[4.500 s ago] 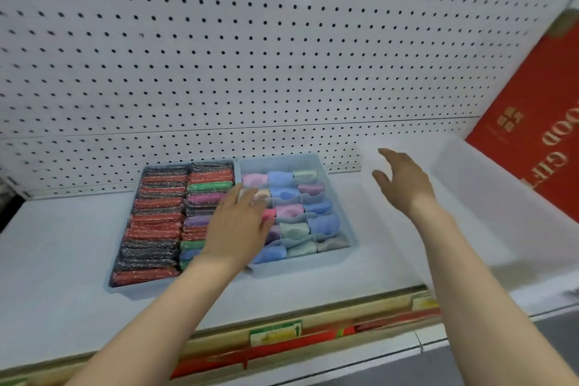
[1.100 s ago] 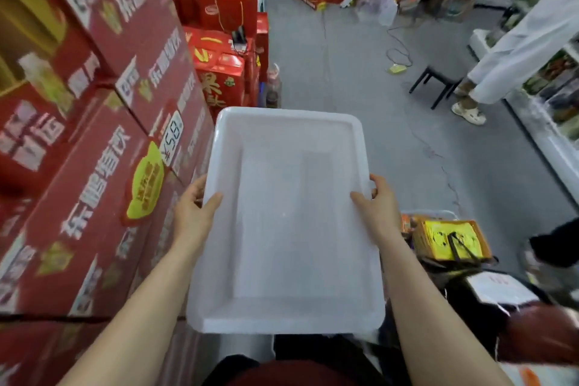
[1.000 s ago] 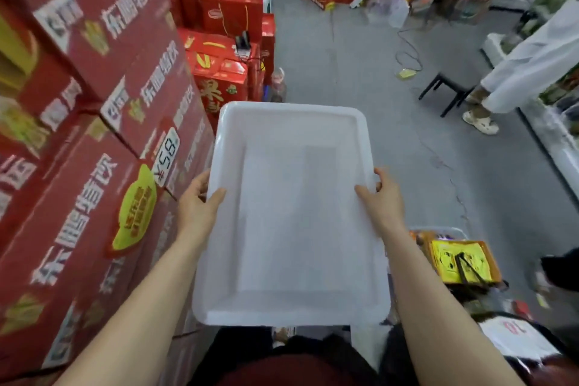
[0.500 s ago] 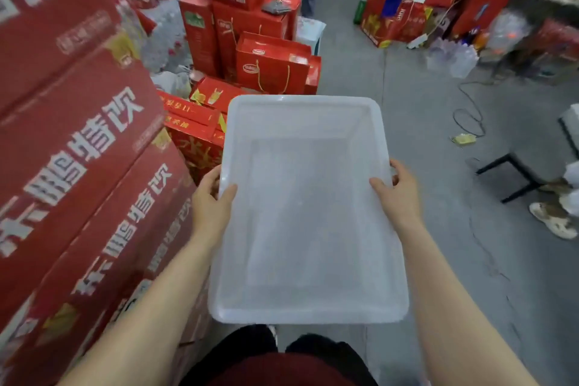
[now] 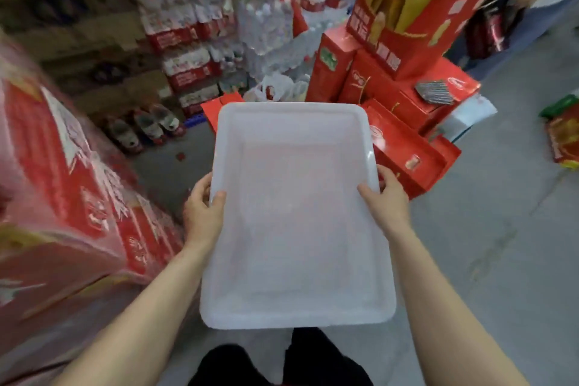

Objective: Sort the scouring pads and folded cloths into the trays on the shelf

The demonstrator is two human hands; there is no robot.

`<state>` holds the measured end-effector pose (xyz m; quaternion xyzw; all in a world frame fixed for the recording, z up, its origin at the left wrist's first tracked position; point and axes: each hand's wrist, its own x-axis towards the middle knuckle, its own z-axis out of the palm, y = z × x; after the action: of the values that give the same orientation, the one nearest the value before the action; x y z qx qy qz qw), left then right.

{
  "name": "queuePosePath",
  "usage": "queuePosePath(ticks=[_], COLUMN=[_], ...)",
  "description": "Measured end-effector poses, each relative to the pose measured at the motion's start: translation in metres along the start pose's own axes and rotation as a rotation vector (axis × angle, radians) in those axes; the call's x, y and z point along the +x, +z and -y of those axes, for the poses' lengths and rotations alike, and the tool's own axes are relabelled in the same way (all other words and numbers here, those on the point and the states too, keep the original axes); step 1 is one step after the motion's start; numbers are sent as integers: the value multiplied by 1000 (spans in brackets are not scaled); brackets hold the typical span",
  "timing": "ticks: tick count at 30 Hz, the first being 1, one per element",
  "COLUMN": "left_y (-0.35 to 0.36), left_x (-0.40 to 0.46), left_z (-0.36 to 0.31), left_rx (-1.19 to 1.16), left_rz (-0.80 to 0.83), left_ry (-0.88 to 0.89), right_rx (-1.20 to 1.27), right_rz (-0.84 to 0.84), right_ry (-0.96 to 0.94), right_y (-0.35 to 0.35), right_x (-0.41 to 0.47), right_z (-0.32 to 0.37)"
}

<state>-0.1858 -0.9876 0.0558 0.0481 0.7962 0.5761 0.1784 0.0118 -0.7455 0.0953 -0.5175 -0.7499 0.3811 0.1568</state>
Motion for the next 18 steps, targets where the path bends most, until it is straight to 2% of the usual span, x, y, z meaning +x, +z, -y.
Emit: queuePosePath(ticks=[4, 8, 13, 18], left_y=[25, 44, 71, 88], left_x=[44, 85, 136, 165], left_z=[-2, 11, 32, 54], left_rx=[21, 33, 11, -13], left_rz=[-56, -126, -198, -235], left_ry=[-90, -177, -218, -233], right_rx=[-121, -183, -230, -255], right_rz=[185, 291, 338, 340], right_ry=[-163, -238, -294, -293], right_y=[33, 75, 130, 165], right_x=[106, 188, 262, 294], right_z=[27, 48, 52, 45])
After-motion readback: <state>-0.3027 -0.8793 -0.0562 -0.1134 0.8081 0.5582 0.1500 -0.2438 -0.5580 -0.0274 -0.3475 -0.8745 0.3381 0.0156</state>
